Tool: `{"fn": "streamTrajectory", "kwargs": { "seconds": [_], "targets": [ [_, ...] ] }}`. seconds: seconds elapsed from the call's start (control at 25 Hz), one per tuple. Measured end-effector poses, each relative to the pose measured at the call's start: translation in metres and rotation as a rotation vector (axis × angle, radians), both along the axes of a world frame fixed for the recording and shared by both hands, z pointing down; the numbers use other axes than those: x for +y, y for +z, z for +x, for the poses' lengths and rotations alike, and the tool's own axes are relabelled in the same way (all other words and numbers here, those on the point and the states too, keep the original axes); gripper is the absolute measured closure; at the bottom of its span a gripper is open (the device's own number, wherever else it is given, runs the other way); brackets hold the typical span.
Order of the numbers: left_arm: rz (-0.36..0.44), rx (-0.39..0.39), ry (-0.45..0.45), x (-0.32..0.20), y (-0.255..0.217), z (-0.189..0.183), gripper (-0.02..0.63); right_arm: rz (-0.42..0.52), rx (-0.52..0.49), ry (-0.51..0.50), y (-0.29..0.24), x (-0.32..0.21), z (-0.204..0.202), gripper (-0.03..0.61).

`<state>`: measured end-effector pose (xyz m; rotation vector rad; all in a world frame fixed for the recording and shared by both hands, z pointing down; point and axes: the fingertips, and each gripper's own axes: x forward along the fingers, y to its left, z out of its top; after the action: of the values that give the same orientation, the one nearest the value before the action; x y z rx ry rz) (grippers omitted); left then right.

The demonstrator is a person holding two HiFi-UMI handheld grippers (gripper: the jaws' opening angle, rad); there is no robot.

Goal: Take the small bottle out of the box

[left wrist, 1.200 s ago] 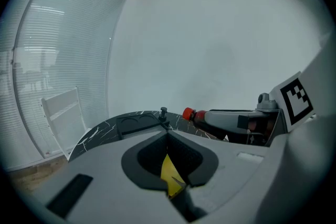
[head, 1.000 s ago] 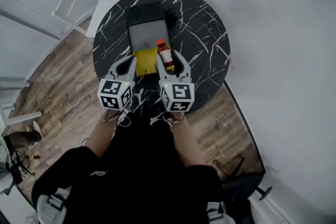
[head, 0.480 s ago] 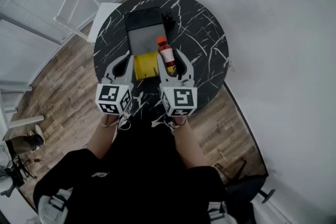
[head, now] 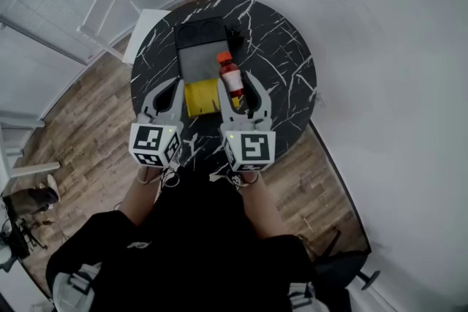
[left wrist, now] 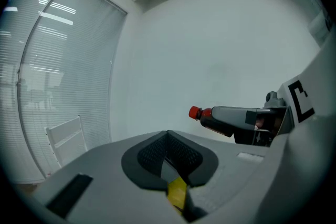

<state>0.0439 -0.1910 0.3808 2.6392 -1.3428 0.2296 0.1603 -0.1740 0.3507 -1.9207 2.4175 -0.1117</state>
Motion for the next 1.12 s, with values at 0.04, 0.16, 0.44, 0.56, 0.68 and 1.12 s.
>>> {"fn": "streamTrajectory", "kwargs": {
  "seconds": [0.04, 0.16, 0.44, 0.56, 0.68, 1.12],
  "targets": [
    [0.008, 0.005, -0.001, 0.000, -0.004, 0.001, 0.615, 0.008, 0.003, -0.001, -0.004, 0.000, 0.001, 0.394],
    [0.029, 0.018, -0.006, 0.001, -0.015, 0.001, 0.615, 0.035, 0.003, -0.002, -0.015, 0.001, 0.003, 0.394],
    [0.056, 0.021, -0.014, 0.004, -0.026, 0.003, 0.615, 0.072, 0.011, 0.000, -0.035, 0.006, 0.007, 0.394],
    [0.062, 0.023, -0.013, 0.005, -0.030, 0.005, 0.615, 0.078, 0.005, 0.004, -0.040, 0.007, 0.009, 0.394],
    [0.072, 0.025, -0.015, 0.007, -0.034, 0.005, 0.615, 0.087, 0.010, 0.001, -0.044, 0.008, 0.009, 0.394],
    [0.110, 0.019, -0.032, 0.006, -0.046, 0.002, 0.615, 0.119, 0.043, 0.002, -0.058, 0.010, 0.011, 0.394]
  ]
}}
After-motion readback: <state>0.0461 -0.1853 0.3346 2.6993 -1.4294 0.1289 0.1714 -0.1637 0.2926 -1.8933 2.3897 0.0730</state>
